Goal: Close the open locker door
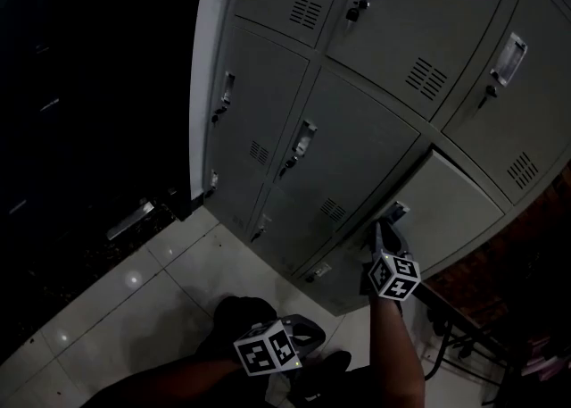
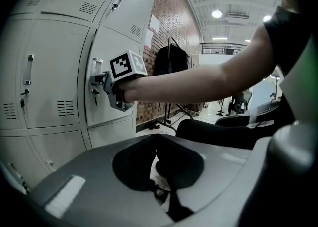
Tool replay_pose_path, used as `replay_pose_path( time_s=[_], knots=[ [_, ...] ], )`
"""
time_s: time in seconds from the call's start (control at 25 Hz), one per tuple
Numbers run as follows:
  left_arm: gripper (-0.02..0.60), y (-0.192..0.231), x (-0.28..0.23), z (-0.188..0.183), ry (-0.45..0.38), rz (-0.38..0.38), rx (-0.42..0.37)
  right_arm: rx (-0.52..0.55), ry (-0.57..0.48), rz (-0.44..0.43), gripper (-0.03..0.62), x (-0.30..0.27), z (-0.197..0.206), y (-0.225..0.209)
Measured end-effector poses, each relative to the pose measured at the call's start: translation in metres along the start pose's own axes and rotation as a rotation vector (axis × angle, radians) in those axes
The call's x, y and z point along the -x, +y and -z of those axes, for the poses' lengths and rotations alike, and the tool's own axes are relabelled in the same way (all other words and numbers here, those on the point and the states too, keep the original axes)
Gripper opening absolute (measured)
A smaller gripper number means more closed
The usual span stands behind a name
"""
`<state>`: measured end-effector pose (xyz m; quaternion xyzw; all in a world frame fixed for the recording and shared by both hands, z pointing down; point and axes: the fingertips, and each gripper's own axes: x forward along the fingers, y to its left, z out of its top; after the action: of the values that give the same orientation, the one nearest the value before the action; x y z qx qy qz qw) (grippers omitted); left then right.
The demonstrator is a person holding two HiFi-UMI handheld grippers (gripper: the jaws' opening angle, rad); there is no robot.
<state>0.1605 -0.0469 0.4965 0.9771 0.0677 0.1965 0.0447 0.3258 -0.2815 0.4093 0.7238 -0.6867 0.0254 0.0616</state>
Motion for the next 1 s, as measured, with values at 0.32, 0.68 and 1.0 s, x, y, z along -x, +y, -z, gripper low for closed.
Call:
replay_pose_path(
  time_s=[0.32, 0.68, 1.0],
  knots=[
    [0.012, 0.000, 0.000, 0.003, -0.001, 0.002, -0.001, -0.059, -0.009, 0.033, 0.073, -0.028, -0.004, -0.019],
    [0.012, 0.000, 0.001, 0.004, -0.013, 0.007, 0.005, -0.026, -0.040, 0.044, 0.068, -0.023, -0.005, -0.025],
    [0.012, 0.002, 0.005, 0.001, -0.017, 0.001, 0.009, 0.008, -0.056, 0.015, 0.073, 0.035, -0.009, -0.023]
  ],
)
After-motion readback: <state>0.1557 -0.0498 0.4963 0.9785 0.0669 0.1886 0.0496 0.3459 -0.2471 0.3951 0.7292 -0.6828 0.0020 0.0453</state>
